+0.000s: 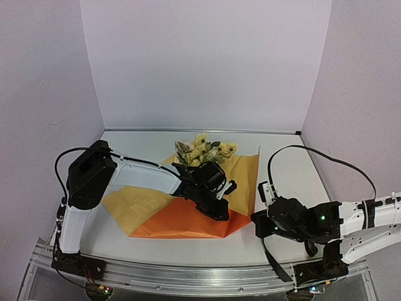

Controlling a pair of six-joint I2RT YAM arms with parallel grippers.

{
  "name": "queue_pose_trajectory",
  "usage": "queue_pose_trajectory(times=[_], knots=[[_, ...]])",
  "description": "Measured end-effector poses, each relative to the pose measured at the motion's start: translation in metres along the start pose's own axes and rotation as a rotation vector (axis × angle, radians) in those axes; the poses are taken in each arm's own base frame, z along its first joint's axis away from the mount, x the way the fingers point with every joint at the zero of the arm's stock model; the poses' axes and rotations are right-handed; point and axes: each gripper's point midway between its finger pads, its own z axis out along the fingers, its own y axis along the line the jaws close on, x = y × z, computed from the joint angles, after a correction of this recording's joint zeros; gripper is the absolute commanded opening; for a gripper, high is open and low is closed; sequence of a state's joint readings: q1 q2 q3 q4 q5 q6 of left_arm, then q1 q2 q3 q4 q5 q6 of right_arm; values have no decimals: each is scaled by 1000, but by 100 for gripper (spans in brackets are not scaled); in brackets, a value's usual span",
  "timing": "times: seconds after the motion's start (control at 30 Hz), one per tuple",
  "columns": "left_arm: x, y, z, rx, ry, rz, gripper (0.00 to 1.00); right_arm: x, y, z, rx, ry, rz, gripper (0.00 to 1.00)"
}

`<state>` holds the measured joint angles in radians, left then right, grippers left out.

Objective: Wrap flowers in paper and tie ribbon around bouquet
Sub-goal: Fold the one-fourth-folded wrapping paper at the center of the board.

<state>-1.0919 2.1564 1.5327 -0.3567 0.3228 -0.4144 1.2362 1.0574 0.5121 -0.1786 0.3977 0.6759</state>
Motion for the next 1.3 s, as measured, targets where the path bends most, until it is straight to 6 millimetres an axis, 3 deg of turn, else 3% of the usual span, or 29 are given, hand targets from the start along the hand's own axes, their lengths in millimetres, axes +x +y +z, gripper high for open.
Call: queue_pose_trajectory(times=[0.17,0.33,0.43,0.57,0.73,0.83,1.13,1.3], knots=[[0,-4,-20,24,-13,-19,21,1,-13,-7,47,1,-44,0],[9,-8,-63,49,-45,-37,21,1,-27,-12,102,-1,-87,0],[31,-3,-90,49,-43,-55,21,0,-33,-15,126,-8,-101,0],[80,11,-113,40,10,-107,17,0,-39,-18,148,-10,-123,0],[136,32,-112,-7,112,-172,13,4,-45,-18,174,14,-166,0],[153,43,-106,-40,159,-199,11,4,-44,-19,181,26,-183,0],[159,65,-83,-109,180,-221,9,-2,-27,-17,147,63,-190,0],[152,69,-79,-126,149,-234,9,-8,3,-9,72,110,-179,0]])
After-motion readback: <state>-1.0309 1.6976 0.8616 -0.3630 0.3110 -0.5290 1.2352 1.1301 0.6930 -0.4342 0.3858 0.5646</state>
